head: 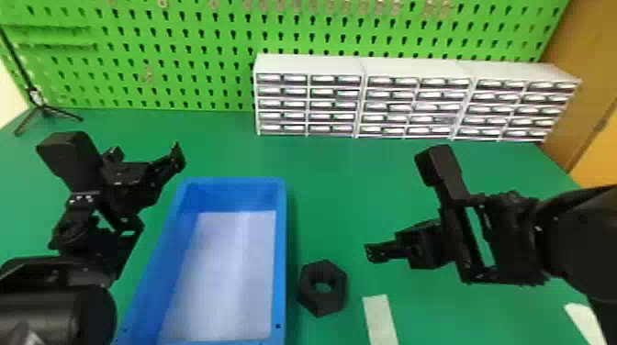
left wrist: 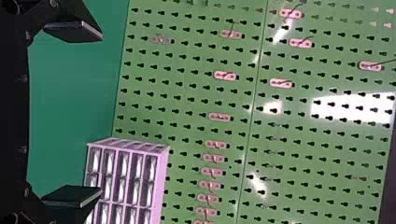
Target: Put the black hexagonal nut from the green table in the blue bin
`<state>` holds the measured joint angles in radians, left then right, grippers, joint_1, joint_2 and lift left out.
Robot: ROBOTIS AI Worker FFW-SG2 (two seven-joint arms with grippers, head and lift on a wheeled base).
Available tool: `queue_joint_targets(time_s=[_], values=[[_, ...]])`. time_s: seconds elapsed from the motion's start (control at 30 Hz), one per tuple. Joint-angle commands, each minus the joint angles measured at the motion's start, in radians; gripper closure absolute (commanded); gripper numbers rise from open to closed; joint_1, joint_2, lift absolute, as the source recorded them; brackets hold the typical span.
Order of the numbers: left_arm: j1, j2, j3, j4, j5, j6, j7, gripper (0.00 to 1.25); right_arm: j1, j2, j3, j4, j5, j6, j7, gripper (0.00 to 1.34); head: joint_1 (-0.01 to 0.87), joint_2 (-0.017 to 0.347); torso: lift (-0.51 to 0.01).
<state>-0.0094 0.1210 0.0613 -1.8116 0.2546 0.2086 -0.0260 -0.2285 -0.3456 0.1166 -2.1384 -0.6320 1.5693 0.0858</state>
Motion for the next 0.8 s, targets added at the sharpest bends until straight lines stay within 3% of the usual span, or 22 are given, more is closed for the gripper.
queue_joint_targets(time_s=[0.0,0.6,0.77], values=[[0.000,0.000,-0.001,0.000,0.000,0.000,0.000,0.13,0.000,0.000,0.000,0.002,0.000,0.003,0.000,0.50,0.692,0.008,-0.097],[-0.003,0.000,-0.003,0.000,0.000,0.000,0.000,0.13,-0.023,0.016,0.020,0.038,0.002,0.003,0.000,0.50,0.692,0.008,-0.097],[-0.004,-0.001,-0.006,0.003,-0.001,0.000,0.000,0.13,-0.045,0.042,0.023,0.057,0.018,0.003,0.000,0.50,0.692,0.008,-0.097]])
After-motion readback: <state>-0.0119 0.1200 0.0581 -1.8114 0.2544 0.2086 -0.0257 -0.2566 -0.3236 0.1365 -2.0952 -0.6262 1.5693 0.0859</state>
